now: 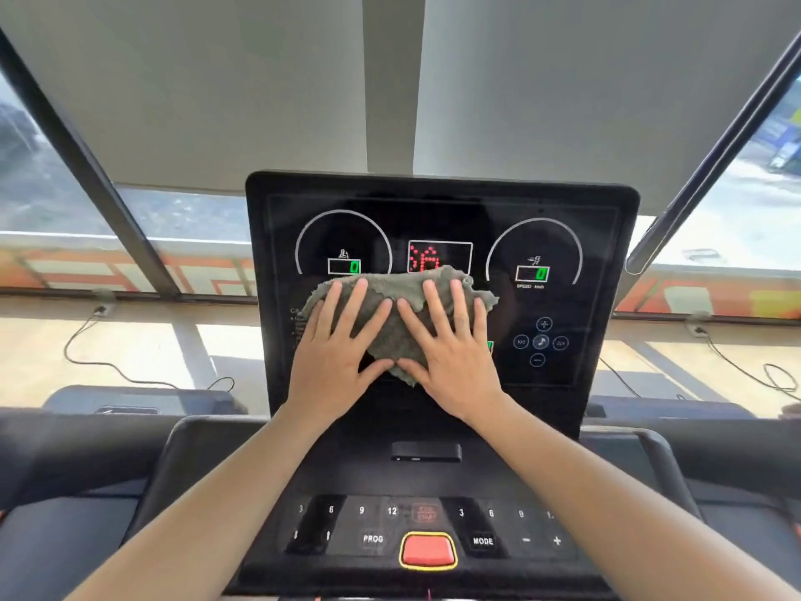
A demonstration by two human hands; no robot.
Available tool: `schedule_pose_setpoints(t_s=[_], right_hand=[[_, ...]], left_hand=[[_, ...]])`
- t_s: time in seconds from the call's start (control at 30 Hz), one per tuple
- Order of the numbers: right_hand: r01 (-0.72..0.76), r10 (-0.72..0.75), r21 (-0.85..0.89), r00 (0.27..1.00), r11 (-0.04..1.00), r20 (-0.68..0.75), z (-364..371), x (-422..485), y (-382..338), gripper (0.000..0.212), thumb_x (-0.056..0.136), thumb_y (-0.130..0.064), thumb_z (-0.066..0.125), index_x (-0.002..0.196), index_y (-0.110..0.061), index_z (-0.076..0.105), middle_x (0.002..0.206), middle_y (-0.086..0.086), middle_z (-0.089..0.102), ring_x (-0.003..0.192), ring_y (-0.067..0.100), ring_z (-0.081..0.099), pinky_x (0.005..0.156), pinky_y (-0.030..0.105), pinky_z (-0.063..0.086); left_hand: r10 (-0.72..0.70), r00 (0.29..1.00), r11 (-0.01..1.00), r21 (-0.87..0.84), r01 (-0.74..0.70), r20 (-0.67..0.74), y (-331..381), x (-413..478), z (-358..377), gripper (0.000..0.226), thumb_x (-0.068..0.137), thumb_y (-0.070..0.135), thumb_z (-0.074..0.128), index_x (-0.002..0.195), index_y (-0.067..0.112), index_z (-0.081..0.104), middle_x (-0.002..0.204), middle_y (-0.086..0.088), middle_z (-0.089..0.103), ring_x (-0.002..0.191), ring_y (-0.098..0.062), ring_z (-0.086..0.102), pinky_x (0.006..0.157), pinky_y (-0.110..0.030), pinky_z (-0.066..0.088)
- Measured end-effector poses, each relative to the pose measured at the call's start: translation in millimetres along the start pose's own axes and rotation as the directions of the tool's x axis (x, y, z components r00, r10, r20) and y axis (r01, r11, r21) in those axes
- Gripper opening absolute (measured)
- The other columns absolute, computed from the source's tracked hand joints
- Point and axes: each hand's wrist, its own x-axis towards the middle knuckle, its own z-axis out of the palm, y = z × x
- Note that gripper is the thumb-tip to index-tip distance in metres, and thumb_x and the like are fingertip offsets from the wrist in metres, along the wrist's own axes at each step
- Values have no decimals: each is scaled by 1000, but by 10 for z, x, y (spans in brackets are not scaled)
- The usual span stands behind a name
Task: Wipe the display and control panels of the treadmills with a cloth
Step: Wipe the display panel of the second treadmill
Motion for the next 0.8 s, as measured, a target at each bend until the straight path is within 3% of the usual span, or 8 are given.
schedule_pose_setpoints(t_s=[0.23, 0.4, 0.57, 0.8], right_hand=[[-80, 76, 42, 994, 996, 84, 241, -412, -361, 90, 88, -57, 61, 159, -35, 11, 167, 7, -1, 152, 40, -2, 118, 66, 10], [-71, 67, 39, 993, 997, 101, 233, -367, -365, 90, 89, -59, 59, 159, -36, 6, 167, 7, -6, 152, 39, -6, 117, 67, 8], [-16, 16, 16, 999, 1000, 51, 14, 69, -310, 90, 89, -65, 52, 159, -36, 2, 167, 8, -9, 151, 38, -12, 118, 67, 6], [13, -13, -3, 994, 1000, -105, -415, 832, -277, 85, 91, -72, 41, 159, -33, 9, 167, 10, -2, 151, 40, -9, 118, 66, 1]], left_hand=[[-109, 993, 992, -65, 112, 56, 124, -519, 256, 81, 89, 59, 64, 158, 31, 32, 169, -4, 17, 155, -37, 12, 119, -56, 32], [-111, 990, 990, -74, 118, 91, 57, -532, 255, 78, 92, 60, 60, 159, 33, 30, 169, -3, 17, 155, -42, 1, 115, -59, 37], [-141, 989, 988, -50, 144, 47, -164, -240, 65, 77, 94, 65, 53, 159, 32, 29, 170, -5, 15, 155, -43, 2, 115, -59, 38], [-116, 991, 993, -26, 114, -64, -610, 413, -347, 82, 94, 67, 50, 161, 29, 24, 170, -8, 10, 155, -45, 0, 122, -62, 22]])
